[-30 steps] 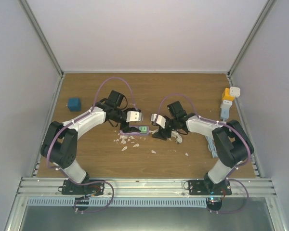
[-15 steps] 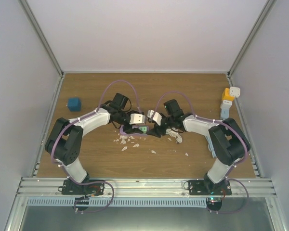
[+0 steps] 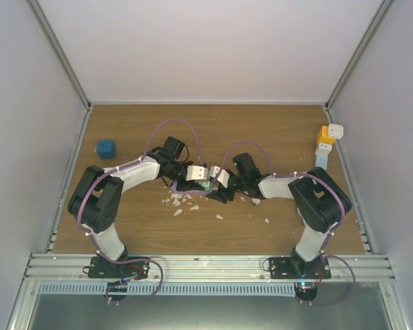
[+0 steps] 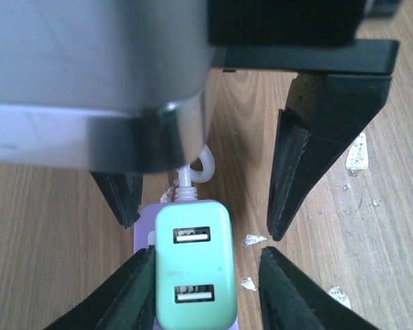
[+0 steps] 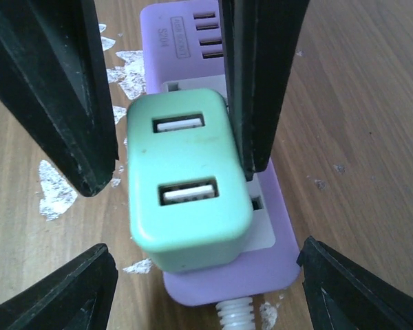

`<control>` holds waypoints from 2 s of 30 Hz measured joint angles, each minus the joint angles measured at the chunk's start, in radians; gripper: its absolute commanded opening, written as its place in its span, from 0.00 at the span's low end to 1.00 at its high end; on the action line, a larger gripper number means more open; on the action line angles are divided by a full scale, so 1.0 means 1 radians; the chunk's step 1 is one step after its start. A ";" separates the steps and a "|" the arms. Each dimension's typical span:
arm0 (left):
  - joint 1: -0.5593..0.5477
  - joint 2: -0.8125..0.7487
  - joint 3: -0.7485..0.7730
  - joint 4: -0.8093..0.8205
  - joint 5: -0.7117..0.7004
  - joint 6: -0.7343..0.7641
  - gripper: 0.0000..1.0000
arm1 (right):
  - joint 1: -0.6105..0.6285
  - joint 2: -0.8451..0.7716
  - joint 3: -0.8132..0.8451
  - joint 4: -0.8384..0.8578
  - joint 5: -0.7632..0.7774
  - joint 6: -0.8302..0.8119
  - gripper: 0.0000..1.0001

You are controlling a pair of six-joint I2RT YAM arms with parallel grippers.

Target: Pull the plug off the socket

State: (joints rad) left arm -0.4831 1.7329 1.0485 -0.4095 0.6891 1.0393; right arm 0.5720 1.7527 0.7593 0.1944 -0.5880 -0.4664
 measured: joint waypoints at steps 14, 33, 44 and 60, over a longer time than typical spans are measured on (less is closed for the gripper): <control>-0.001 0.000 0.000 -0.021 0.005 0.060 0.27 | 0.005 0.097 0.016 0.100 -0.016 -0.045 0.58; 0.004 0.003 0.046 -0.091 0.010 0.048 0.22 | 0.007 0.101 0.017 0.122 -0.017 -0.052 0.28; 0.020 0.003 0.087 -0.111 0.090 0.007 0.20 | 0.006 0.112 0.017 0.128 -0.014 -0.053 0.28; 0.169 -0.077 0.077 -0.217 0.046 0.059 0.21 | 0.006 0.112 0.018 0.127 -0.014 -0.053 0.40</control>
State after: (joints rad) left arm -0.3141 1.6562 1.1252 -0.6266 0.7349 1.0985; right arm 0.5777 1.8648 0.7769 0.3218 -0.6018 -0.5190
